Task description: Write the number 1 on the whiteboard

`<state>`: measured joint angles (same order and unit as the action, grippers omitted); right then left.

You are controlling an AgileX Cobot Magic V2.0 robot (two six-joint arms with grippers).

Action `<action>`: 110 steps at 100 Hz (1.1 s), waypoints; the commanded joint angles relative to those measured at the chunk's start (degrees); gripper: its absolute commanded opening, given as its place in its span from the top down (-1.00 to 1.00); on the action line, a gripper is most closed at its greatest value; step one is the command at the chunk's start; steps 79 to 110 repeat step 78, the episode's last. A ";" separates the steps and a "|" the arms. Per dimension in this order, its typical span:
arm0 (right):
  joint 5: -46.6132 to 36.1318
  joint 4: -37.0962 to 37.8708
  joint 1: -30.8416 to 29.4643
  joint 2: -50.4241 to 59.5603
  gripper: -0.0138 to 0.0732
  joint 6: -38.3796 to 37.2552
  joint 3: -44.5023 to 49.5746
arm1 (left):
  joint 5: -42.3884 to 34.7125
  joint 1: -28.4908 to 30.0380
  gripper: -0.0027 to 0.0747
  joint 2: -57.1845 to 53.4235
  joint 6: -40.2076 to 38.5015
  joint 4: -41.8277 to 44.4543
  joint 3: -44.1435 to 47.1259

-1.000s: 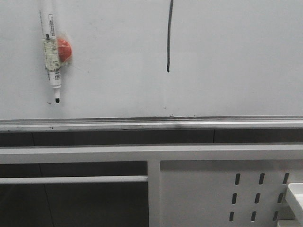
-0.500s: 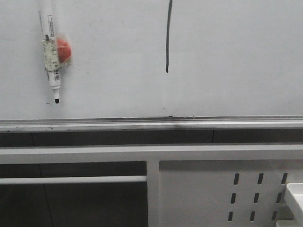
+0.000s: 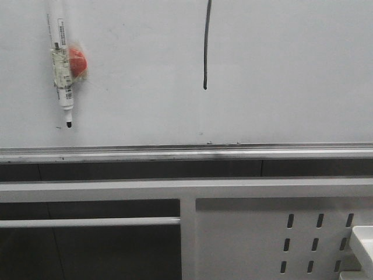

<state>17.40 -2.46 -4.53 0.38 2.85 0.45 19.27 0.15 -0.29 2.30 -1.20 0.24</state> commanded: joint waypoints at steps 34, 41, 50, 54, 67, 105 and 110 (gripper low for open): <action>0.19 2.46 -1.27 1.29 0.82 -0.21 0.83 | -3.61 -0.44 0.98 -1.32 0.14 -0.58 2.03; 0.19 2.46 -1.27 1.29 0.82 -0.21 0.83 | -3.61 -0.44 0.98 -1.32 0.14 -0.58 2.03; 0.19 2.46 -1.27 1.29 0.82 -0.21 0.83 | -3.61 -0.44 0.98 -1.32 0.14 -0.58 2.03; 0.19 2.46 -1.27 1.29 0.82 -0.21 0.83 | -3.61 -0.44 0.98 -1.32 0.14 -0.58 2.03; 0.19 2.46 -1.27 1.29 0.82 -0.21 0.83 | -3.61 -0.44 0.98 -1.32 0.14 -0.58 2.03; 0.19 2.46 -1.27 1.29 0.82 -0.21 0.83 | -3.61 -0.44 0.98 -1.32 0.14 -0.58 2.03; 0.19 2.46 -1.27 1.29 0.82 -0.21 0.83 | -3.61 -0.44 0.98 -1.32 0.14 -0.58 2.03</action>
